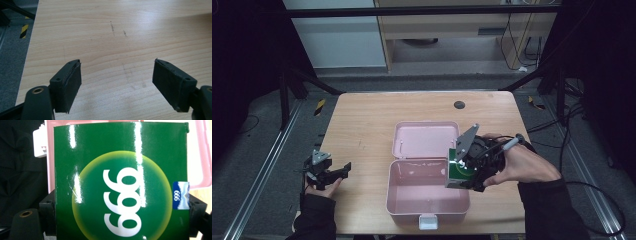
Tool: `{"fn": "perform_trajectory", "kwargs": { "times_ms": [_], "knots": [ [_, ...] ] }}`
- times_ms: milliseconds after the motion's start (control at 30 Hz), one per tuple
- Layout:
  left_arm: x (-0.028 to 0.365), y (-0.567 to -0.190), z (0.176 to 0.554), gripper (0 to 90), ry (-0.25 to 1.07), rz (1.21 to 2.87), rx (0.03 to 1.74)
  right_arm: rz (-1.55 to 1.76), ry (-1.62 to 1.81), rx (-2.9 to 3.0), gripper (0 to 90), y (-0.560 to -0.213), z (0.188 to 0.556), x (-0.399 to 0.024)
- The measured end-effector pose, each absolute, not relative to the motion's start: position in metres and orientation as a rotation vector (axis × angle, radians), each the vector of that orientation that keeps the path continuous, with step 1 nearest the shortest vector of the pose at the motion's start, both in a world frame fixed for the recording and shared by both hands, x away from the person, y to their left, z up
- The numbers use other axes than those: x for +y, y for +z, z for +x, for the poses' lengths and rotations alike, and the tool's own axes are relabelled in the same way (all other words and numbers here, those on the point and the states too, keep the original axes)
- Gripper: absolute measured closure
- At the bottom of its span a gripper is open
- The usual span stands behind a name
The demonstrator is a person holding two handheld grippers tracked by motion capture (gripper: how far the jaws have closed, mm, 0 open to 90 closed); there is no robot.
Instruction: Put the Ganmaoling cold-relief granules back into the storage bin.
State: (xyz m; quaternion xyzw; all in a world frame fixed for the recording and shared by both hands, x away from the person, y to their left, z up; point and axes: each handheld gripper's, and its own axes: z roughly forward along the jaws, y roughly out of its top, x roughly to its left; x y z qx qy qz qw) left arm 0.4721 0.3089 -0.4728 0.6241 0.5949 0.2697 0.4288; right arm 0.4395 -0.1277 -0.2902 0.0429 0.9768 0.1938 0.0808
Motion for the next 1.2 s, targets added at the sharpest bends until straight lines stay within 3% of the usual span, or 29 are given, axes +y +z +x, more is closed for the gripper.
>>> {"fn": "perform_trajectory", "kwargs": {
  "times_ms": [1200],
  "knots": [
    [0.31,-0.472,0.472,22.4,0.677,1.553,1.486,0.059,0.521,2.984,16.3,-0.336,0.447,-0.093]
  ]
}}
